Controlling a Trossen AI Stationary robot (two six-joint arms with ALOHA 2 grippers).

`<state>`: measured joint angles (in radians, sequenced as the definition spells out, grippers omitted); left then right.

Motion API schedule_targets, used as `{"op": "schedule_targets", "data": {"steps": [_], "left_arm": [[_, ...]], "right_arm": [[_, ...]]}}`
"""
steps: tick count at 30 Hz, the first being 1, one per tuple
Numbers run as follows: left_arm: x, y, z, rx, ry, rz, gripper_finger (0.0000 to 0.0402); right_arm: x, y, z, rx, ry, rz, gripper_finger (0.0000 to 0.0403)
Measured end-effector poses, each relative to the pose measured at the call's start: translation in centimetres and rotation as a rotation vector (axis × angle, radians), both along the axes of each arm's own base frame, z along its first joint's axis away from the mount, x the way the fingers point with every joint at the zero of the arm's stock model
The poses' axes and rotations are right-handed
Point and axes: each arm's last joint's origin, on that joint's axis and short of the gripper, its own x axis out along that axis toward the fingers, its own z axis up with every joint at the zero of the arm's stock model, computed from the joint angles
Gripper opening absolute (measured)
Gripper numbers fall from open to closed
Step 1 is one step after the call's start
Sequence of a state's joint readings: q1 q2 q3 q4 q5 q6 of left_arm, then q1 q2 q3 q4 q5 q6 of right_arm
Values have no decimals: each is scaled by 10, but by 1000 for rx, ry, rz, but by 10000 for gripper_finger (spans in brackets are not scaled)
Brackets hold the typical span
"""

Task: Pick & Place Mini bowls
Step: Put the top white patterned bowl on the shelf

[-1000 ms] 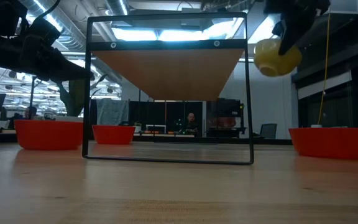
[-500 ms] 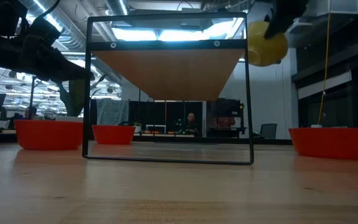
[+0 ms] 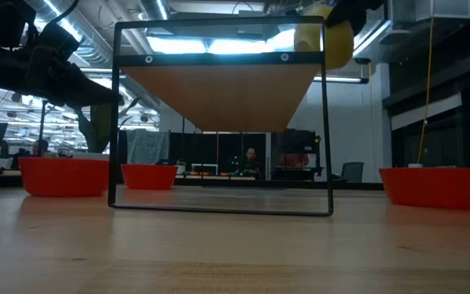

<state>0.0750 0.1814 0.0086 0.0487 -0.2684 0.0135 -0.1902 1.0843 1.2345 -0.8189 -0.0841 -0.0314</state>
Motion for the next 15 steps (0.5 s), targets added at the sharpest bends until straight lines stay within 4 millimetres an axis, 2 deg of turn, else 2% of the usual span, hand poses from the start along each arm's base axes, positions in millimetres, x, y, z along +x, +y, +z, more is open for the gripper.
{"op": "schedule_targets", "data": {"steps": [3,15], "left_arm": [[0,0,0,0,0,0,4],[0,0,0,0,0,0,4]], "right_arm": [[2,0,8,-4,-12,-1,14],[19,-10,69,-63,-68,2,14]]}}
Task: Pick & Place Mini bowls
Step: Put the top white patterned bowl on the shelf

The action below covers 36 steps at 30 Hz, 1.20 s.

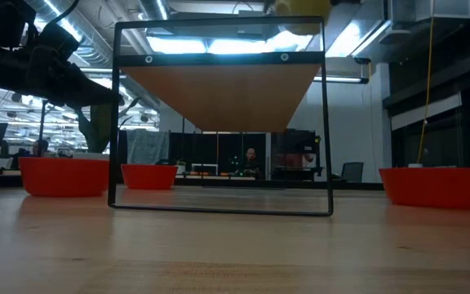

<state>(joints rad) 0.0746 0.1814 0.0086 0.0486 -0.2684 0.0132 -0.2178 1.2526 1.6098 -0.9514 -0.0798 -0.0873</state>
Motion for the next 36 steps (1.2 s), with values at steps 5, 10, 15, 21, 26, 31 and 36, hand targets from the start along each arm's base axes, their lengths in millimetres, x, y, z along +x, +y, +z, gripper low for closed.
{"op": "schedule_targets", "data": {"steps": [5,10,15,21,26,31,36], "left_arm": [[0,0,0,0,0,0,4],[0,0,0,0,0,0,4],[0,0,0,0,0,0,4],[0,0,0,0,0,0,4],[0,0,0,0,-1,0,4],[0,0,0,0,0,0,4],[0,0,0,0,-1,0,4]], "right_arm": [[8,-7,9,-10,17,-11,14],[19,-14,7,-20,54,-15,14],[33,-18,-2,-47,100,11,14],[49,-23,-15,-102,162,68,14],[57,-26,-25,-210,241,129,14],[63,-28,-35,-322,330,211,14],[68,-31,-41,-395,372,256,14]]}}
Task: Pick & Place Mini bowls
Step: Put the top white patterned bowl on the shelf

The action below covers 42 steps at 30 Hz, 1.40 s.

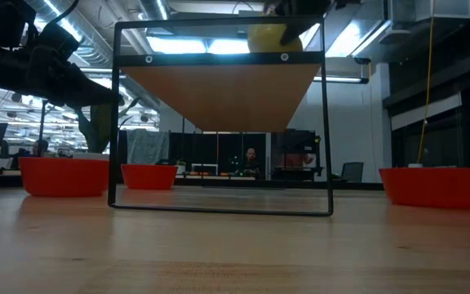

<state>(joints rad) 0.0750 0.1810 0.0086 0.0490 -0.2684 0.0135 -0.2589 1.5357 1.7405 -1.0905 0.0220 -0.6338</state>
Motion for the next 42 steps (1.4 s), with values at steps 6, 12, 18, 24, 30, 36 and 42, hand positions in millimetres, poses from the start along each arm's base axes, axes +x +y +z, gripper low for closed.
{"op": "schedule_targets", "data": {"steps": [6,12,18,24,30,36,42], "left_arm": [[0,0,0,0,1,0,4],[0,0,0,0,0,0,4],[0,0,0,0,0,0,4],[0,0,0,0,1,0,4],[0,0,0,0,1,0,4],[0,0,0,0,0,0,4],[0,0,0,0,0,0,4]], "right_arm": [[7,-3,-7,-69,40,34,14],[12,-4,-8,-114,44,89,14],[13,-2,-8,-177,56,153,14],[14,2,-8,-323,118,178,14],[16,4,-7,-376,120,208,14],[16,5,-7,-372,125,236,14],[12,6,-10,-346,166,254,14]]}}
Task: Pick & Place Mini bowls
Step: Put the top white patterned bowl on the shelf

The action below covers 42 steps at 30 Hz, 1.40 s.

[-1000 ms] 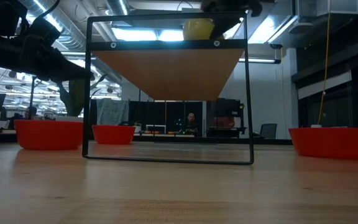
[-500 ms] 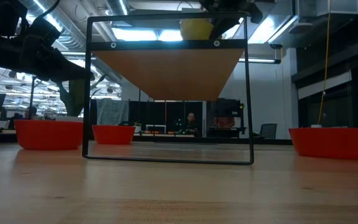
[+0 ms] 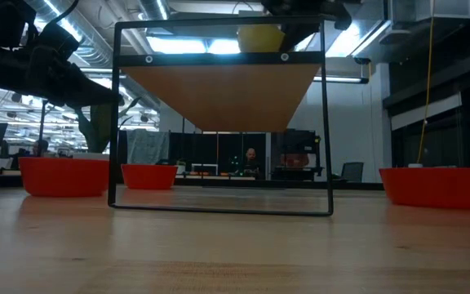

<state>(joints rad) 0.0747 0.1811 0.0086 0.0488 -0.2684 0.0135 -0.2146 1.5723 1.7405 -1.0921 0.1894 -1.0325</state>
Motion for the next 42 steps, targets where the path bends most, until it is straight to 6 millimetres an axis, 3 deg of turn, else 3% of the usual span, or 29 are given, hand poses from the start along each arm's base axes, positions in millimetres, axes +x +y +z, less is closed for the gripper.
{"op": "schedule_targets", "data": {"steps": [11,28,42], "left_arm": [[0,0,0,0,0,0,4],[0,0,0,0,0,0,4],[0,0,0,0,0,0,4]], "right_arm": [[11,-5,-12,14,36,-6,14],[37,-22,-48,-11,170,36,14],[39,-22,-51,4,178,78,14]]}}
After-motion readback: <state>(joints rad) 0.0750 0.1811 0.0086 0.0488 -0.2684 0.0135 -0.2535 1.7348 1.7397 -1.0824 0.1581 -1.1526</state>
